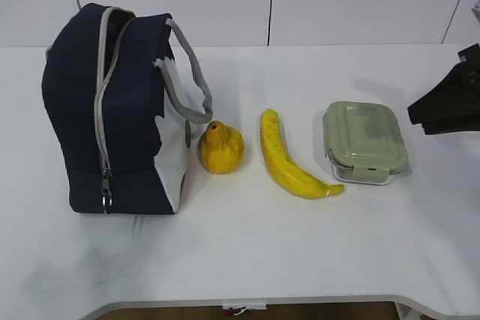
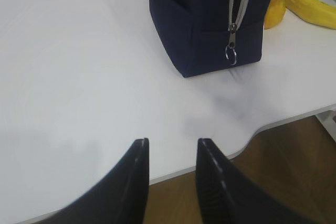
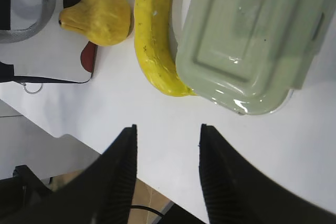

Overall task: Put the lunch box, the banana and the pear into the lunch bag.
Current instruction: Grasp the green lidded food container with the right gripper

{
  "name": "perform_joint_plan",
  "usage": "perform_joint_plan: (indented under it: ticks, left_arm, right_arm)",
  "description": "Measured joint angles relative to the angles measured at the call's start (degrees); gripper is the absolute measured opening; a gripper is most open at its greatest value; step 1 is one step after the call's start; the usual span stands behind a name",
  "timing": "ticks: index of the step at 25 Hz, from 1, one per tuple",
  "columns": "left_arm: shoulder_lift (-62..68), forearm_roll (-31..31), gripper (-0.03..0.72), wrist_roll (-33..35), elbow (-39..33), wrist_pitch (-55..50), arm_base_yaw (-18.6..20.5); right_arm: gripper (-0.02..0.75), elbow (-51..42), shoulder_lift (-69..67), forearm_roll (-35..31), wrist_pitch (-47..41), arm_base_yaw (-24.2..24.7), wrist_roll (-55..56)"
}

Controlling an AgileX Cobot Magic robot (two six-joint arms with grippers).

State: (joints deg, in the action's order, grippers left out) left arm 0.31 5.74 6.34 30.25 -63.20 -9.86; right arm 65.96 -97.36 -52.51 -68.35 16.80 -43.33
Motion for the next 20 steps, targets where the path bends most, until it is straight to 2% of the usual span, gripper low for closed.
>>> perform_joint_plan:
  ticks: [7,14,20]
  left_arm:
    - [0.0,0.0,0.234,0.0,0.0,0.0,0.0]
    - [0.0,0.0,0.235,0.0,0.0,0.0,0.0]
    - [0.0,0.0,0.235,0.0,0.0,0.0,0.0]
  right_arm:
    - [0.309,4.2,-7.2,-0.6,0.0,1.8,-2.3]
    - [0.303,4.6,-7.5,-0.6,0.0,5.5,-4.2]
    - [0.300,4.7,-7.5,-1.0,0.0,6.4,-4.3]
